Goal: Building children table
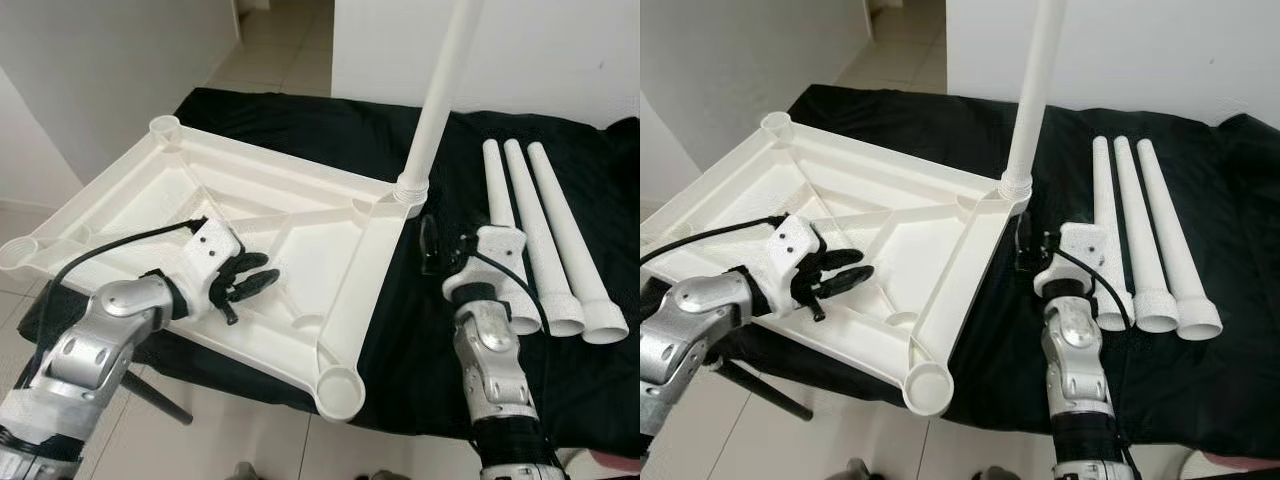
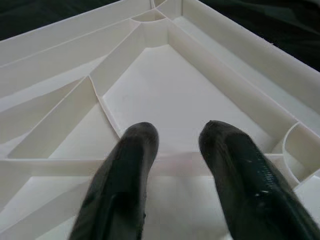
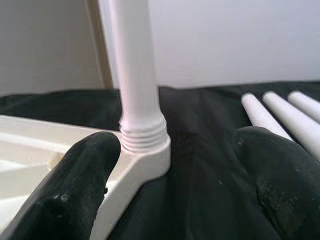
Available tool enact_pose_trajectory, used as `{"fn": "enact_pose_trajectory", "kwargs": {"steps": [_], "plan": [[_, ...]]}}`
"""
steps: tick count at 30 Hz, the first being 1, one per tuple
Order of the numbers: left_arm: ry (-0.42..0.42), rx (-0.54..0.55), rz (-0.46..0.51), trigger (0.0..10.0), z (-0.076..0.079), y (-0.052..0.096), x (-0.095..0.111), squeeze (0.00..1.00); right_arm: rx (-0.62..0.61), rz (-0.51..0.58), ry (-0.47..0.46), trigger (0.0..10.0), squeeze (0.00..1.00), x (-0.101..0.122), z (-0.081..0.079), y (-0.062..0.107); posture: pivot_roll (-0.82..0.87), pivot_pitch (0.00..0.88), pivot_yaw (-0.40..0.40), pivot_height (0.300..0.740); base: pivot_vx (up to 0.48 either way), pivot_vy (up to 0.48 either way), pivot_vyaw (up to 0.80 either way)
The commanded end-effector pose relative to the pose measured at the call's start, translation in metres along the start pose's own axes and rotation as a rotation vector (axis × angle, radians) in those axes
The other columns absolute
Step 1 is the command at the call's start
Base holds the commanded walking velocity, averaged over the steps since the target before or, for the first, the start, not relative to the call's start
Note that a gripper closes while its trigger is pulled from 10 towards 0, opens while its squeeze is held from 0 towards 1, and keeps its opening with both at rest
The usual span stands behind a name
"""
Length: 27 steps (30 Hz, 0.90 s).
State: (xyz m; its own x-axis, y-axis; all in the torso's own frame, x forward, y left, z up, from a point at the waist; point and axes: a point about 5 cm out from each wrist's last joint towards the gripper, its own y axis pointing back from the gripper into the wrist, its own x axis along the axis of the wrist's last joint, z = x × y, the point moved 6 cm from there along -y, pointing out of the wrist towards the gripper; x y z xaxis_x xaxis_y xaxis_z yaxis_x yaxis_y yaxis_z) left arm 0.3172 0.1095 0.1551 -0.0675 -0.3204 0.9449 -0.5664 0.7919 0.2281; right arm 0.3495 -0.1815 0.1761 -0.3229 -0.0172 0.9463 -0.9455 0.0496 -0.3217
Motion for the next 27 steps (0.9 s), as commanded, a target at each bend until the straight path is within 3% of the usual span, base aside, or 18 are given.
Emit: {"fn": "enact_pose_trajectory", "kwargs": {"steps": [1,8,9,10,17,27], "plan": [[-0.015,-0.105,-0.034,10.0,0.006,0.008,-0.01,1.0,0.01,0.035,-0.025,10.0,1.0,0.007,0.006,0.011,0.08,0.082,0.027,0.74,0.0,0.0,0.0],[-0.043,-0.128,-0.046,10.0,0.01,0.012,-0.013,1.0,0.041,0.048,-0.008,10.0,1.0,0.012,0.0,0.02,0.07,0.079,0.028,0.74,0.0,0.0,0.0],[-0.05,-0.159,-0.057,10.0,0.018,0.014,-0.015,0.0,0.067,0.056,0.02,10.0,0.16,0.016,-0.007,0.025,0.07,0.079,0.028,0.74,0.0,0.0,0.0],[-0.068,-0.18,-0.061,10.0,0.024,0.017,-0.015,0.0,0.093,0.061,0.034,10.0,0.0,0.018,-0.014,0.032,0.07,0.079,0.028,0.74,0.0,0.0,0.0],[-0.074,-0.284,-0.092,10.0,0.044,0.023,-0.019,0.0,0.117,0.031,0.04,10.0,0.0,0.015,-0.018,0.046,0.05,0.073,0.023,0.74,0.0,0.0,0.0],[-0.152,-0.362,-0.161,10.0,0.062,0.009,-0.044,0.0,0.106,0.032,0.077,10.0,0.0,0.016,-0.005,0.036,0.02,0.05,0.024,0.74,0.0,0.0,0.0]]}}
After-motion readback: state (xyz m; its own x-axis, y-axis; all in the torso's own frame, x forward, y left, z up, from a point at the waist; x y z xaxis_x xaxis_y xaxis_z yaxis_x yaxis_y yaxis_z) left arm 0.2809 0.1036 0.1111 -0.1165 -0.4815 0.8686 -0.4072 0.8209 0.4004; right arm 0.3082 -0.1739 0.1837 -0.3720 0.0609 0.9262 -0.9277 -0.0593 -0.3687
